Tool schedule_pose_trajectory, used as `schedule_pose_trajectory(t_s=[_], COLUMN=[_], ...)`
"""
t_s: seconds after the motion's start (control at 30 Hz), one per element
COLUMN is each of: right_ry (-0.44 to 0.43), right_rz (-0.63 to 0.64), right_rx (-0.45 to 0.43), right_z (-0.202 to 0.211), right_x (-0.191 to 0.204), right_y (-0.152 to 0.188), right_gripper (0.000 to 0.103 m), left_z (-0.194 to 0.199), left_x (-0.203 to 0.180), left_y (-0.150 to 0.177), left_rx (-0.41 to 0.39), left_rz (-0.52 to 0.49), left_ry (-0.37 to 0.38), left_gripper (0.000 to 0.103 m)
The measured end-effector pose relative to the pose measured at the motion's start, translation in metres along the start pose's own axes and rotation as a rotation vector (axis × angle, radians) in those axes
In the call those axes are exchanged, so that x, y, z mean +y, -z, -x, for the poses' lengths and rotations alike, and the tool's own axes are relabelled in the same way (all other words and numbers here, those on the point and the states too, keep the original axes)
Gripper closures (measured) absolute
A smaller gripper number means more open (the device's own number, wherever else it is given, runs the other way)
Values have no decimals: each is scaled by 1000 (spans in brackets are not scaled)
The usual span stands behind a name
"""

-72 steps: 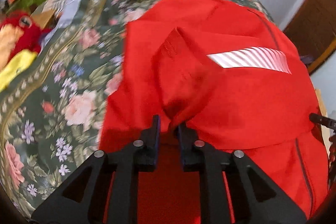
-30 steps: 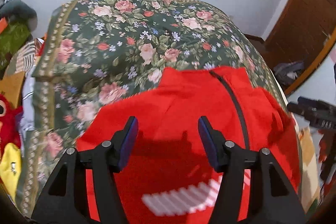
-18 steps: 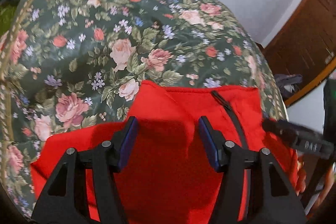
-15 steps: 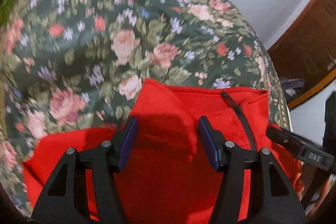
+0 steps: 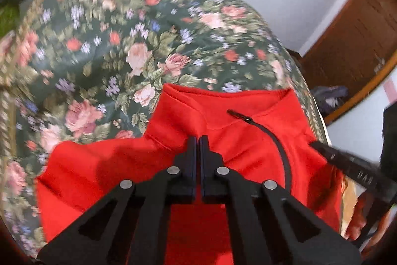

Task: Fold large clothes
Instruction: 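Grasp the jacket collar with both grippers and fold it toward the hem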

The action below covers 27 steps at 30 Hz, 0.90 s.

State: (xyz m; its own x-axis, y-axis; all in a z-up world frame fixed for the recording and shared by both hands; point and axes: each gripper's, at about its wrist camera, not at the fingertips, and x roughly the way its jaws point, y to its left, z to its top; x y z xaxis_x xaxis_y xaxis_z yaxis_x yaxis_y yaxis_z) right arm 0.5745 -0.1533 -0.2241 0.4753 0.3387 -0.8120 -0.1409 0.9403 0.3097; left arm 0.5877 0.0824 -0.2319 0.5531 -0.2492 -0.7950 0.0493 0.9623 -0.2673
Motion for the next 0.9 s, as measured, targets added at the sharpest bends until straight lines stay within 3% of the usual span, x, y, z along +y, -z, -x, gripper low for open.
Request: schedule_pose_trajectory(t_s=[0.27, 0.47, 0.7, 0.9], right_ry=[-31, -60, -68, -66], right_rz=[128, 186, 201, 175], right_rx=[-70, -76, -12, 88], right_z=[81, 128, 137, 124], right_x=[34, 48, 54, 42], right_y=[39, 86, 142, 186], right_gripper=[98, 99, 99, 100], left_z=[104, 174, 198, 193], left_x=[-12, -17, -27, -30], left_y=[27, 69, 144, 211], left_rx=[-78, -111, -48, 21], left_rz=[-37, -91, -119, -154], left_ry=[42, 56, 50, 31], left_gripper=[103, 103, 103, 103])
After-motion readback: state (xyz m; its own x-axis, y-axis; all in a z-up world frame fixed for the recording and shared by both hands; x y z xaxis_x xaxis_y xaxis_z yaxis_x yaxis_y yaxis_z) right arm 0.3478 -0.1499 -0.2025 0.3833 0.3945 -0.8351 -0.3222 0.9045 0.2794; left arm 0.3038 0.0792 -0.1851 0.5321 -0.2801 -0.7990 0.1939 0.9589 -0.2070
